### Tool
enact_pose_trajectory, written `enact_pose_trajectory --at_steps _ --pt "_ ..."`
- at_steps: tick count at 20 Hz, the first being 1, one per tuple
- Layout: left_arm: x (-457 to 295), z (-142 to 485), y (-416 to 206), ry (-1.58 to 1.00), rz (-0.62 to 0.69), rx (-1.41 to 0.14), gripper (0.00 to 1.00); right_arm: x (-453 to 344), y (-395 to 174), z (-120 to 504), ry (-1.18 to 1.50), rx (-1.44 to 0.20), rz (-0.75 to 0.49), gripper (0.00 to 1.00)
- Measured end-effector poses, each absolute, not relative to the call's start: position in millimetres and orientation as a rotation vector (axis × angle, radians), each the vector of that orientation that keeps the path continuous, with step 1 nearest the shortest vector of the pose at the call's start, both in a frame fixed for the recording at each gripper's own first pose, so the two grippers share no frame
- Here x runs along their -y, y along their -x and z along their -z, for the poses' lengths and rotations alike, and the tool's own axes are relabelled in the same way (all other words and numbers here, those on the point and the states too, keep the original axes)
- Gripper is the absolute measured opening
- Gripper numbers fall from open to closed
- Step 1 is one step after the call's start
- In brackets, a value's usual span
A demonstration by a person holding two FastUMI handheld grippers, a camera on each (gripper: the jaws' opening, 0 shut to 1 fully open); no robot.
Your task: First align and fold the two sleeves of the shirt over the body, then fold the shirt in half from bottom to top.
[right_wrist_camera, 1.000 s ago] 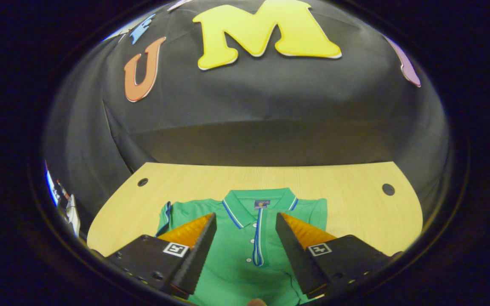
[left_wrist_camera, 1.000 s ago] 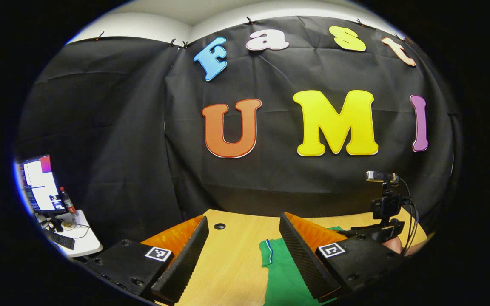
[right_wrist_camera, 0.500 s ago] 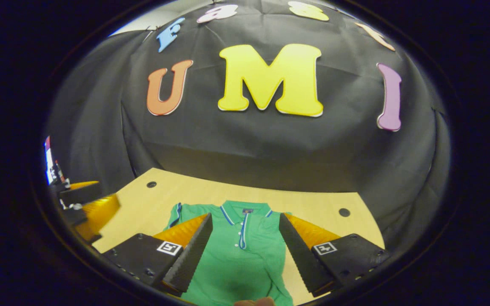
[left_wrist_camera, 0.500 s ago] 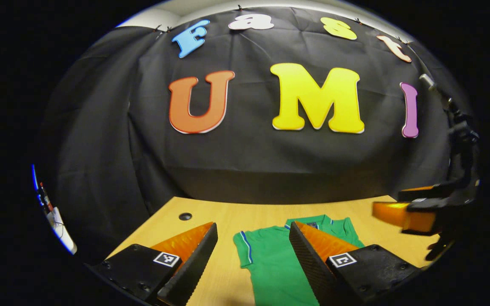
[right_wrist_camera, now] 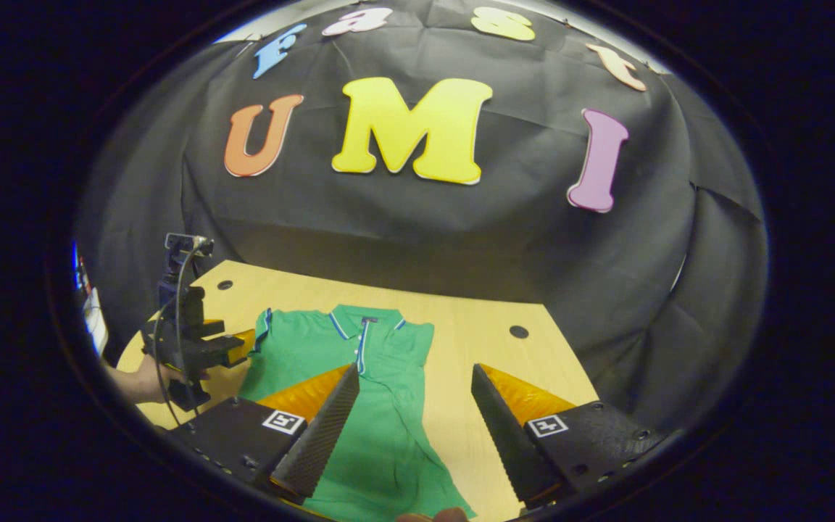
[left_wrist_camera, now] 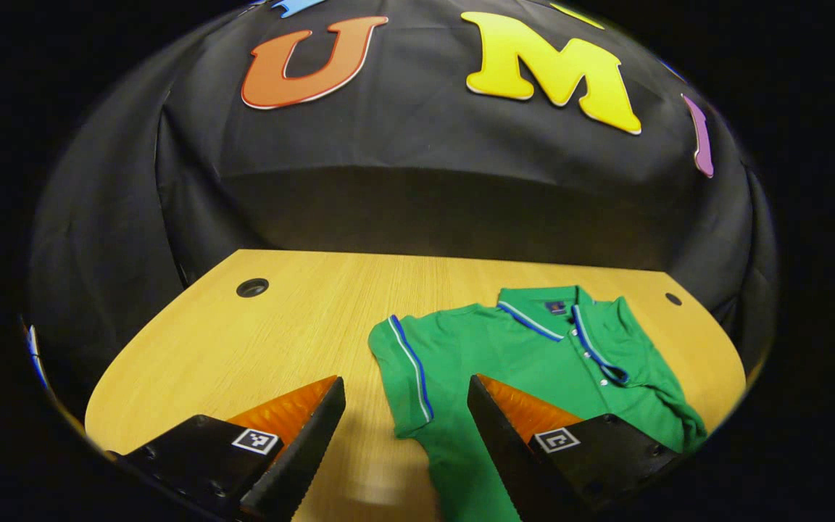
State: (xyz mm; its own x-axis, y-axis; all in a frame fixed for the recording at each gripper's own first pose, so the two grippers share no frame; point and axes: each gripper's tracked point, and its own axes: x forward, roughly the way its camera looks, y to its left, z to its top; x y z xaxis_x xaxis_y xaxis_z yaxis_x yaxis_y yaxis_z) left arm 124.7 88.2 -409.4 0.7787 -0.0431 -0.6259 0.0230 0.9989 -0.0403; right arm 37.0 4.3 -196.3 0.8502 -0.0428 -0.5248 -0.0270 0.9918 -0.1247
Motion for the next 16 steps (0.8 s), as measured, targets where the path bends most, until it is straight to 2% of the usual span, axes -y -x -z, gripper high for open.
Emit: enact_pose_trajectory --at_steps 7,9,13,14,15,16 --pt "-86 463 -141 -0.042 0.085 -0.755 1.00 8 -25 223 0.132 -0.632 0.059 0.95" --pt "-82 462 -144 -0.037 0.114 -0.739 0.96 8 -27 224 0.134 -0.631 0.062 0.95" --pt "-82 462 -142 -0.015 0.133 -0.743 0.60 4 -28 228 0.111 -0.637 0.061 0.95" --pt "-84 461 -141 -0.016 0.132 -0.743 0.42 2 -28 229 0.108 -0.639 0.059 0.96" --pt "-86 461 -141 -0.018 0.134 -0.742 0.38 0 -29 229 0.107 -0.639 0.055 0.95" --pt "-87 461 -141 -0.013 0.142 -0.744 0.28 -1 -29 230 0.106 -0.638 0.052 0.95"
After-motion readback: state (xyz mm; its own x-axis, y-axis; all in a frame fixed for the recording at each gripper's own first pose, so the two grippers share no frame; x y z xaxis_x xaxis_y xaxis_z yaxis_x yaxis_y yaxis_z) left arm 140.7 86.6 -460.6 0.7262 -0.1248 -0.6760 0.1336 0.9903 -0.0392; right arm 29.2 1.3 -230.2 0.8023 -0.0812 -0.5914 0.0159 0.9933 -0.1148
